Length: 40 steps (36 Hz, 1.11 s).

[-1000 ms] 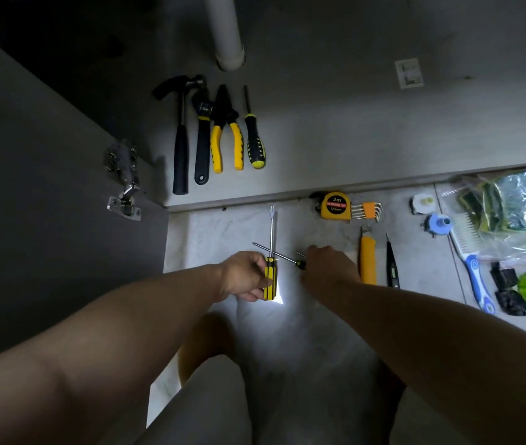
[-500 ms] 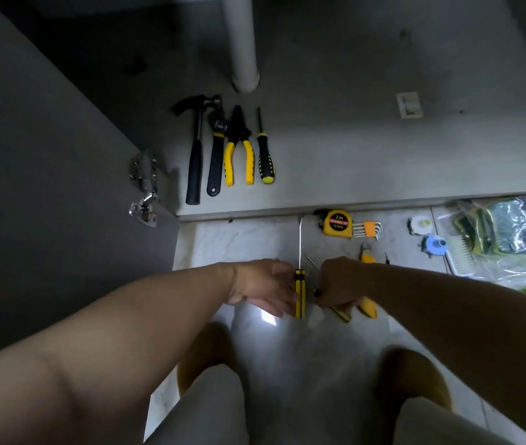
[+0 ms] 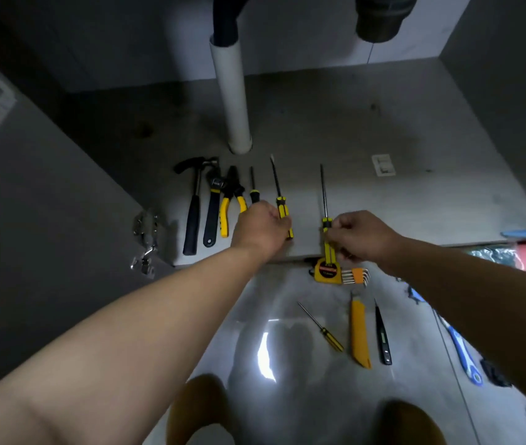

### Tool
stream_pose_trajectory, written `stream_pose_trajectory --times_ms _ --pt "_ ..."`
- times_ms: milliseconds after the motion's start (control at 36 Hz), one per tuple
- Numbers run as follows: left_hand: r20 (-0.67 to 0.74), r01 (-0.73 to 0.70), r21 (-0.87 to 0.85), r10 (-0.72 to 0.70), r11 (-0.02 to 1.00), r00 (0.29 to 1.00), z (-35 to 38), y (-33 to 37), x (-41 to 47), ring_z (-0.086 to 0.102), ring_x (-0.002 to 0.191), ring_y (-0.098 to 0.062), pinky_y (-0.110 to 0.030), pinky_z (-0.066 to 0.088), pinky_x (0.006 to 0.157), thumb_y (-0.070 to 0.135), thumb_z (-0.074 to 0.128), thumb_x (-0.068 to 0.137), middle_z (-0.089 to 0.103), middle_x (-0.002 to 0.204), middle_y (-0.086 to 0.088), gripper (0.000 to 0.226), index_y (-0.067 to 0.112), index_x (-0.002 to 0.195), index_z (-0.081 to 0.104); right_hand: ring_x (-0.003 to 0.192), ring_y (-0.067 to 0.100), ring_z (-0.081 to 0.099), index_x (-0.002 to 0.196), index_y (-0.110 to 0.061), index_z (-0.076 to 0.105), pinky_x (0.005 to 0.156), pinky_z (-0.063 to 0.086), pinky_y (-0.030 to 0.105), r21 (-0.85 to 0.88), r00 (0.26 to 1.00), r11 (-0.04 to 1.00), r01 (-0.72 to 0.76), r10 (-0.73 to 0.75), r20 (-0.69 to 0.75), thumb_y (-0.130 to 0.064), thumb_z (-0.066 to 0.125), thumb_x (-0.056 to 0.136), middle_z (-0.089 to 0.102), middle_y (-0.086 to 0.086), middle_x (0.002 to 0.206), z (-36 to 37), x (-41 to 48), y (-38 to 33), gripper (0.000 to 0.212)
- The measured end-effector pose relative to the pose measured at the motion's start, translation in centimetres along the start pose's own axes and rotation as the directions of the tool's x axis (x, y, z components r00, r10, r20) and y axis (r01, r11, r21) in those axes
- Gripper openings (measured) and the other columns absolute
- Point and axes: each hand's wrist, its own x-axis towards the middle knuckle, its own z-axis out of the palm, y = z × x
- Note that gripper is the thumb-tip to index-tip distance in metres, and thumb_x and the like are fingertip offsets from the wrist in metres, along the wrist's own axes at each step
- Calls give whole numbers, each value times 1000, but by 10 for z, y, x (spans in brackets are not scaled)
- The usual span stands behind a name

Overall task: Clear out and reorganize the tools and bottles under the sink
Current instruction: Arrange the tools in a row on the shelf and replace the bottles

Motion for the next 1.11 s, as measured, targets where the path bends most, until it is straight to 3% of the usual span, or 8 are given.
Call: stream_pose_trajectory --times_ms 111,222,361,444,583,722,917,1111 --pt "-76 6 233 12 972 997 3 -2 17 58 70 -28 -29 41 62 35 60 93 57 65 -6 35 7 72 65 40 14 60 79 -15 58 43 51 23 104 991 995 -4 17 -130 -21 65 91 58 11 62 15 23 -12 15" --pt "-93 -24 313 56 949 994 10 -1 24 66 87 -35 -31 40 65 36 57 95 70 87 -17 35 3 88 69 40 13 61 80 -14 62 38 46 16 -58 981 998 3 -15 -195 -22 62 92 63 7 61 28 41 -16 14" --pt "-154 -50 305 101 951 983 14 -1 26 65 99 -36 -33 40 68 27 66 93 70 105 -16 36 5 118 53 83 35 71 100 -9 68 78 61 46 -200 979 979 -40 -1 -202 -20 56 92 71 16 94 41 53 -19 18" --pt "-131 -133 330 185 935 974 13 -5 24 65 99 -36 -34 41 66 16 70 89 66 109 -16 49 6 130 44 88 35 70 104 -15 68 82 60 42 -232 970 972 -27 -31 -242 -26 59 90 71 13 99 46 58 -21 20" --pt "-46 -281 439 334 854 942 11 -20 25 60 102 -35 -43 54 78 14 71 82 51 123 -10 51 21 129 52 95 33 64 108 -20 59 73 46 32 -282 958 959 -14 -68 -278 -34 61 88 67 10 105 50 67 -20 24" --pt "15 -375 676 497 634 868 11 -31 30 46 116 -25 -35 41 95 22 67 85 58 117 4 47 41 128 63 98 36 63 112 -16 53 74 48 35 -262 954 965 32 -108 -281 -31 64 87 65 11 106 53 68 -18 31" --pt "91 -372 767 486 522 869 10 -32 33 41 122 -26 -36 36 98 24 67 89 60 122 6 57 41 141 51 100 34 60 115 -14 50 72 41 31 -215 955 972 100 -155 -254 -19 66 81 59 6 98 57 65 -17 38" --pt "37 -321 785 477 530 878 5 -39 30 40 123 -30 -39 37 96 22 57 94 56 127 3 48 35 140 53 108 31 61 126 -15 53 87 50 34 -230 946 956 184 -235 -222 -17 68 82 66 12 110 67 66 -22 47"
